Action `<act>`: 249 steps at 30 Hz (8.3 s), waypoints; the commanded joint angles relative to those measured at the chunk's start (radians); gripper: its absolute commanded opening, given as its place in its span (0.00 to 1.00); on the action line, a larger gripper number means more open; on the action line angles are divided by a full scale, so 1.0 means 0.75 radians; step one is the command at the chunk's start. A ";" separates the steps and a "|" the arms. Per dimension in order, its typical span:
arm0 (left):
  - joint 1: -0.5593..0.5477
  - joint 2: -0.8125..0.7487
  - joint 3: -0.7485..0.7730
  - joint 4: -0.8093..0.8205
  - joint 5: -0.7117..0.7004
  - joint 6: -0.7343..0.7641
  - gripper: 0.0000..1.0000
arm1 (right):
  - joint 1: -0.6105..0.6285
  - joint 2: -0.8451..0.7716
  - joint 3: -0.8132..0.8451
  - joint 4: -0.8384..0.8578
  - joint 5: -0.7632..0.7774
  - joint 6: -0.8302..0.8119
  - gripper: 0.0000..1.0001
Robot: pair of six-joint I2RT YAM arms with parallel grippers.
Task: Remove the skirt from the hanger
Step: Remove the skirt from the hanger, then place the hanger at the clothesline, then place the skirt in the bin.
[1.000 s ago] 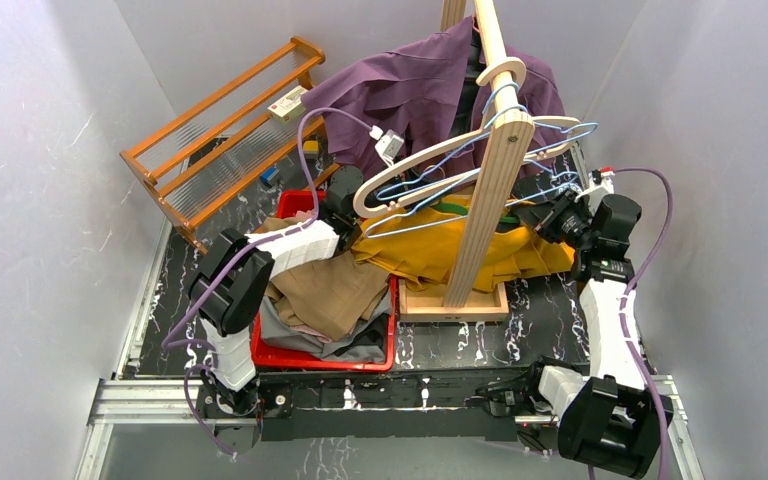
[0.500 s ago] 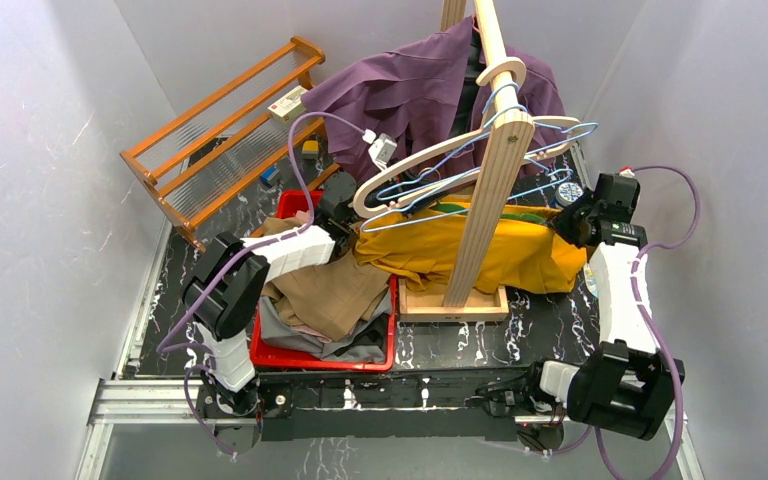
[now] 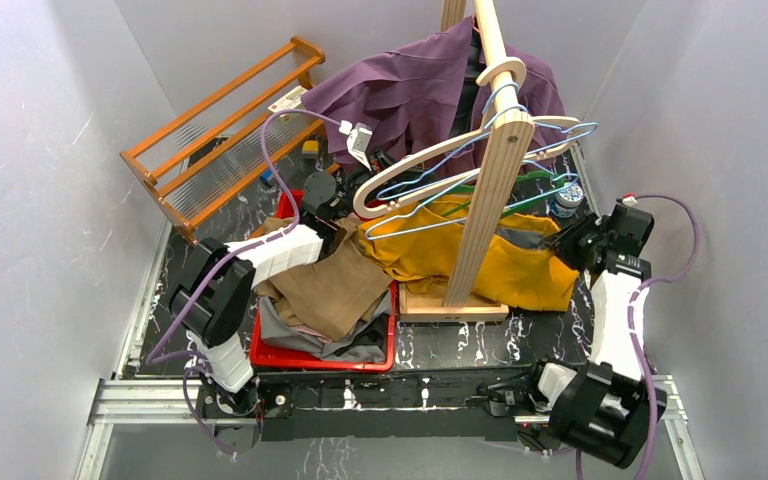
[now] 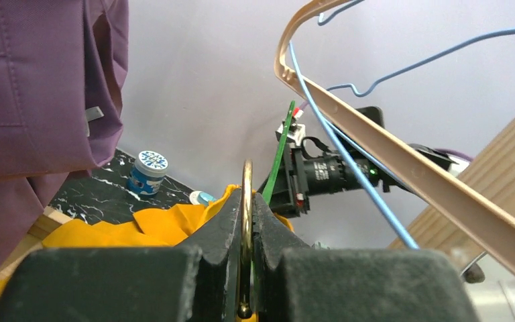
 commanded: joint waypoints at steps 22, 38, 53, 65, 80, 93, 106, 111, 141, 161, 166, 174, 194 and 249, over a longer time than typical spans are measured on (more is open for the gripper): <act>0.015 0.141 0.072 0.135 -0.069 -0.186 0.00 | 0.034 -0.129 0.087 0.284 -0.661 0.239 0.85; -0.010 0.142 0.053 0.136 -0.067 -0.254 0.00 | 0.306 -0.091 -0.080 0.586 -0.278 0.410 0.70; -0.024 0.008 0.090 -0.292 -0.041 0.079 0.44 | 0.113 -0.150 -0.129 0.674 -0.149 0.632 0.00; -0.016 -0.066 0.076 -0.869 -0.051 0.477 0.98 | -0.236 -0.054 -0.082 0.864 -0.628 0.599 0.00; -0.030 -0.027 -0.053 -1.026 0.001 0.577 0.88 | -0.242 -0.061 0.125 0.637 -0.531 0.549 0.00; 0.011 -0.431 0.067 -1.359 -0.323 0.591 0.00 | -0.335 0.152 0.064 1.180 -0.651 0.651 0.00; 0.011 -0.836 -0.337 -1.306 -0.385 0.421 0.00 | -0.284 0.515 0.345 1.721 -0.882 0.660 0.00; 0.010 -0.916 -0.337 -1.346 -0.387 0.431 0.00 | -0.255 0.569 0.513 1.585 -0.897 0.587 0.00; 0.011 -1.098 -0.295 -1.494 -0.444 0.450 0.00 | -0.198 0.613 1.289 1.166 -0.685 0.819 0.00; 0.010 -1.122 -0.221 -1.555 -0.464 0.470 0.00 | 0.015 0.483 1.198 1.171 -0.795 0.591 0.00; 0.011 -1.120 -0.231 -1.554 -0.450 0.467 0.00 | -0.147 0.466 1.364 1.057 -0.717 0.485 0.00; 0.010 -1.121 -0.214 -1.564 -0.453 0.509 0.00 | -0.210 0.346 1.210 1.327 -0.720 0.630 0.00; 0.011 -1.073 -0.191 -1.526 -0.407 0.498 0.00 | -0.205 0.476 1.167 2.226 -1.140 1.251 0.00; 0.011 -0.845 1.334 -2.063 -0.843 1.034 0.00 | -0.177 0.349 0.721 0.299 -0.555 -0.042 0.98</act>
